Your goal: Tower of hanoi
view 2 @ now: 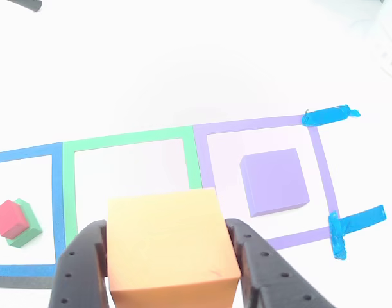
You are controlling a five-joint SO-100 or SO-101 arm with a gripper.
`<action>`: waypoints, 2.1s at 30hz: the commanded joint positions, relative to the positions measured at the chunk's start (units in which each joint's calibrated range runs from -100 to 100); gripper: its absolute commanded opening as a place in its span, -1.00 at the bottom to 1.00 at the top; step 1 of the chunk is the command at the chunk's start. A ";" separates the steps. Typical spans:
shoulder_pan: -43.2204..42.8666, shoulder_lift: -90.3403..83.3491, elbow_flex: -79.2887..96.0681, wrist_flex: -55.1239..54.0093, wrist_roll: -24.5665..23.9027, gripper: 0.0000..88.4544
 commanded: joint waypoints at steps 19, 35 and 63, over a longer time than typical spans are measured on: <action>-8.16 23.29 50.31 -86.96 0.00 -0.88; -6.33 55.27 46.04 -121.37 0.00 -0.88; -8.25 71.33 39.40 -130.77 0.00 -0.85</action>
